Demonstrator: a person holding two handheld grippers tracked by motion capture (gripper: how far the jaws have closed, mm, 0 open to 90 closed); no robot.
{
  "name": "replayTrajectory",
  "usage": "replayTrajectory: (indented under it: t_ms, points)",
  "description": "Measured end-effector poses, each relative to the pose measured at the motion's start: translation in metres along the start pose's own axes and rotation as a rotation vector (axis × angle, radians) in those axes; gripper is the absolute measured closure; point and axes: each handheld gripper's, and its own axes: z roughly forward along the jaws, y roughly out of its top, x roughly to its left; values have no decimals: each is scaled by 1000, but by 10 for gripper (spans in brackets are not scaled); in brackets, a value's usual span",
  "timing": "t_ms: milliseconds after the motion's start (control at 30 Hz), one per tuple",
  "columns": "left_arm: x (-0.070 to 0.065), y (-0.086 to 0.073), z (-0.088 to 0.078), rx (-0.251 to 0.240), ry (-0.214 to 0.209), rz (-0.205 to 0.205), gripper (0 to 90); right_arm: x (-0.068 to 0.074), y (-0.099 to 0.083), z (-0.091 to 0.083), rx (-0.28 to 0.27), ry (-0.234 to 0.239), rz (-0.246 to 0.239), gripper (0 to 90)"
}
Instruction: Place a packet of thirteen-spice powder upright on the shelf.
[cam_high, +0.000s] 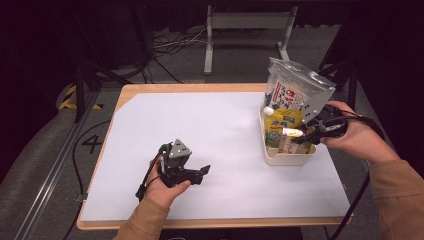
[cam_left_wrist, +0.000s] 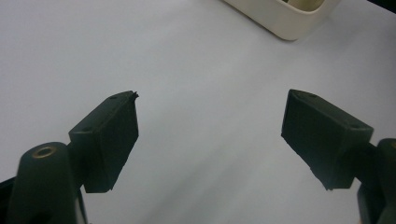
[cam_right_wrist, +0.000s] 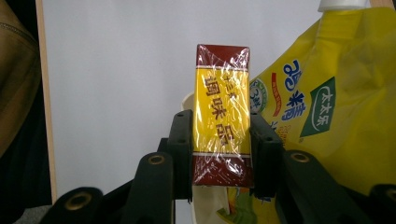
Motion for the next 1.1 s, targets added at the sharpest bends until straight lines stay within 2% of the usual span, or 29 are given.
replayTrajectory:
  t_ms: [67,233,367,467,633,867,1100]
  points:
    - [0,0,0,1,-1,0,193,2,0,1,3,-9,-4,680]
    - [1,0,0,1,1,1,192,4,-3,2,4,-32,21,679]
    - [1,0,1,6,0,-3,193,8,-9,4,-22,-57,36,678]
    - [1,0,1,7,0,-6,195,7,-14,3,-40,-57,59,678]
    - [1,0,1,9,1,-6,196,6,-18,3,-48,-53,68,678]
    - [2,-1,1,8,1,-6,196,7,-18,3,-45,-45,59,678]
    - [3,-1,1,8,0,-8,196,6,-13,3,-15,-19,38,678]
